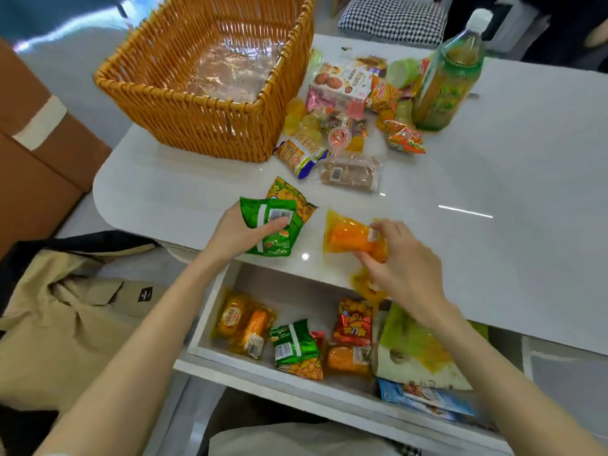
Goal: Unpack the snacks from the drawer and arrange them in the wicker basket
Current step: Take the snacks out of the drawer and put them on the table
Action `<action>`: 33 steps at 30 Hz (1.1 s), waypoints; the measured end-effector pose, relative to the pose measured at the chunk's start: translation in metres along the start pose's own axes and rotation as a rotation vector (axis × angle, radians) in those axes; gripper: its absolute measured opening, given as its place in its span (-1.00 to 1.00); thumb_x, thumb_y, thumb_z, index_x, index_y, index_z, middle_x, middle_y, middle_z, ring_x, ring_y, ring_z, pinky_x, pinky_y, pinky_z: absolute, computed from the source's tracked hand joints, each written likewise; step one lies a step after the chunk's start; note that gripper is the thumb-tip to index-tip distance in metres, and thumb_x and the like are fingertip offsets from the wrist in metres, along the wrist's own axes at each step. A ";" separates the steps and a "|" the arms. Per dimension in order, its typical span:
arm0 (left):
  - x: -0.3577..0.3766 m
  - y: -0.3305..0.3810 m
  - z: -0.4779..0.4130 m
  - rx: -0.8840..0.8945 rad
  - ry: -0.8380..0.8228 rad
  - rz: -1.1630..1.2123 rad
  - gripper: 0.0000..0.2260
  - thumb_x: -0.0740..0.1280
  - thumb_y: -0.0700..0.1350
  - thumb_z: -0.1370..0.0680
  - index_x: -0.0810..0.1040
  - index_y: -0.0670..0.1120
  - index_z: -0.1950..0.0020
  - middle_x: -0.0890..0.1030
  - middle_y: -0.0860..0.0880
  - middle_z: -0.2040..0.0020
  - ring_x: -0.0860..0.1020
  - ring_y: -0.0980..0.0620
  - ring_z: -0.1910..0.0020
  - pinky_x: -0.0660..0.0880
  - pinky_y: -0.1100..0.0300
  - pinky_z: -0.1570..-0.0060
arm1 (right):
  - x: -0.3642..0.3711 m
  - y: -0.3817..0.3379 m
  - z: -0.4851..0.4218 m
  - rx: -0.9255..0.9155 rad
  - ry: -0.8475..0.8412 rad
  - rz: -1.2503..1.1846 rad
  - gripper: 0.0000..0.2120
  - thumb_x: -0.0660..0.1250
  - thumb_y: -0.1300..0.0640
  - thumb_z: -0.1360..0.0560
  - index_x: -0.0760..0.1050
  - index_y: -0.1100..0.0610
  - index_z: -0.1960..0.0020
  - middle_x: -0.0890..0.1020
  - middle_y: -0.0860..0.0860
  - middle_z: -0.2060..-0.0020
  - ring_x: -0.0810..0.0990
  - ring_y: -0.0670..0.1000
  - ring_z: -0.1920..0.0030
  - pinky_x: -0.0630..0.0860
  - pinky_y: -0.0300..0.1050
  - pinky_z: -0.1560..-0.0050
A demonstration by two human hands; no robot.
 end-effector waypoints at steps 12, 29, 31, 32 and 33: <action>0.067 0.029 -0.053 -0.003 0.138 0.003 -0.02 0.45 0.08 -0.46 -0.24 -0.01 -0.57 -0.16 -0.09 -0.58 -0.12 -0.05 -0.55 -0.02 0.06 -0.47 | 0.006 0.049 -0.040 0.226 0.249 -0.098 -0.34 0.32 -0.22 -0.47 0.20 -0.04 -0.48 0.12 0.08 -0.52 0.09 0.20 -0.45 0.18 0.21 -0.38; 0.132 0.050 -0.059 0.275 -0.218 -0.427 -0.46 0.12 0.00 -0.67 -0.09 0.12 -0.57 -0.34 -0.06 -0.55 -0.36 -0.08 -0.51 -0.28 -0.16 -0.43 | 0.033 0.068 -0.074 0.234 -0.065 0.175 -0.29 0.17 -0.22 -0.56 -0.04 -0.05 -0.58 -0.06 0.09 -0.57 -0.02 0.27 -0.50 0.08 0.28 -0.41; 0.116 0.053 -0.042 0.318 -0.182 -0.301 -0.48 0.16 -0.05 -0.66 0.03 0.09 -0.57 -0.18 -0.02 -0.59 -0.22 0.00 -0.55 -0.21 -0.06 -0.47 | 0.014 0.055 -0.064 0.182 0.013 0.139 -0.39 0.22 -0.17 -0.56 0.13 -0.05 -0.54 0.06 0.10 -0.55 0.03 0.26 -0.48 0.11 0.25 -0.39; 0.105 0.054 -0.032 0.339 -0.145 -0.226 -0.51 0.18 -0.07 -0.65 0.11 0.07 -0.56 -0.03 -0.01 -0.59 -0.09 0.05 -0.56 -0.11 0.02 -0.50 | 0.003 0.045 -0.056 0.122 0.080 0.091 -0.45 0.26 -0.11 -0.55 0.25 -0.03 -0.49 0.17 0.09 -0.52 0.10 0.23 -0.46 0.17 0.21 -0.37; 0.093 0.054 -0.019 0.352 -0.099 -0.161 -0.55 0.20 -0.09 -0.64 0.21 0.05 -0.53 0.14 0.00 -0.56 0.08 0.10 -0.53 0.03 0.13 -0.50 | -0.007 0.033 -0.046 0.051 0.136 0.028 -0.53 0.29 -0.06 -0.55 0.35 -0.01 -0.43 0.30 0.08 -0.46 0.19 0.19 -0.41 0.24 0.15 -0.33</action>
Point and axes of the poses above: each hand's wrist, its own z-axis away from the middle knuckle, its own x-axis out of the palm, y = z × x, the point moved 10 cm from there along -z, towards the middle knuckle
